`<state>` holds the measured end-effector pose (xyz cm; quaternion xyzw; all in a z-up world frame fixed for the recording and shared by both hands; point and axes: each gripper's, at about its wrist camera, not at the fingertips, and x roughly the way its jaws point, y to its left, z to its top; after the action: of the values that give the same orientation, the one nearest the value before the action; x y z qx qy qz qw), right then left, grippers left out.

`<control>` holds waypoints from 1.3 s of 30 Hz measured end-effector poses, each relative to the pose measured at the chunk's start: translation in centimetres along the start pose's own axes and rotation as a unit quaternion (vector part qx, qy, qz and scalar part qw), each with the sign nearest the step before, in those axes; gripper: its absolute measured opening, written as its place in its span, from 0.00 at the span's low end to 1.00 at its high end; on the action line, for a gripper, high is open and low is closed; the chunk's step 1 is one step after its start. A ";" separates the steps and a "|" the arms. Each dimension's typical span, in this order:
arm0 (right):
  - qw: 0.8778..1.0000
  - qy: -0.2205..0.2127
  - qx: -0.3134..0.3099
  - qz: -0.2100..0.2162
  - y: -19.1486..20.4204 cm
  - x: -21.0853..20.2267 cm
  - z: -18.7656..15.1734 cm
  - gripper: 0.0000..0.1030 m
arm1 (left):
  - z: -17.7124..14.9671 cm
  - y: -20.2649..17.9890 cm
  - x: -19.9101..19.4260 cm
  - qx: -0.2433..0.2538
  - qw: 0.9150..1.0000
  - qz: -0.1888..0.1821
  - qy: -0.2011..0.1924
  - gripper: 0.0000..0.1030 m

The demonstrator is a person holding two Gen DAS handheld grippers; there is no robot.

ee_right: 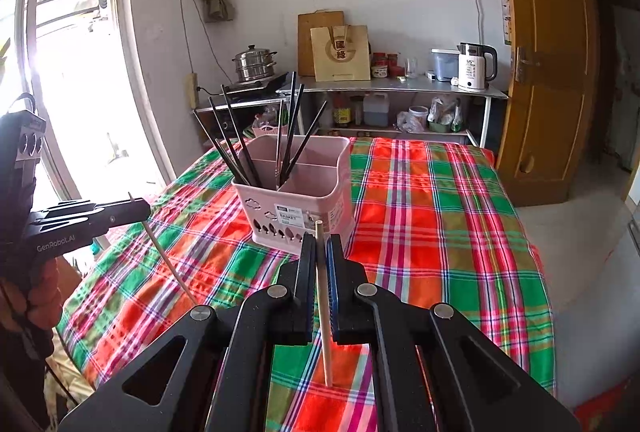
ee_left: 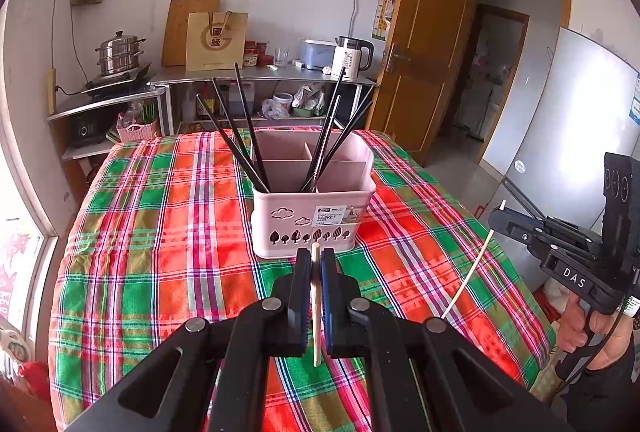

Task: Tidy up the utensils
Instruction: 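Lift the wooden chopsticks with both tools and carry them above the basket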

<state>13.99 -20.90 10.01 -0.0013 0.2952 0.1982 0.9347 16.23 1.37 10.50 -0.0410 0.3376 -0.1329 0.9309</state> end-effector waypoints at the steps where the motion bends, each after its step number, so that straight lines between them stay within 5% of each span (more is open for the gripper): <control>1: 1.000 0.001 -0.003 -0.001 0.1 -0.2 -0.1 0.05 | -0.1 0.0 -0.1 0.001 1.000 0.000 0.001 0.04; 21: 1.000 -0.026 0.002 0.015 1.4 -1.0 1.2 0.05 | 1.2 1.4 -2.0 -0.003 1.000 -0.005 -0.013 0.04; 39: 0.989 -0.124 0.047 0.069 2.2 2.1 9.3 0.05 | 11.9 4.5 -2.7 -0.039 0.994 -0.018 -0.100 0.04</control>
<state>19.84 -16.96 16.77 0.0872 0.1852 0.2472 0.9471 22.88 6.31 20.53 -0.0965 0.2467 -0.1320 0.9552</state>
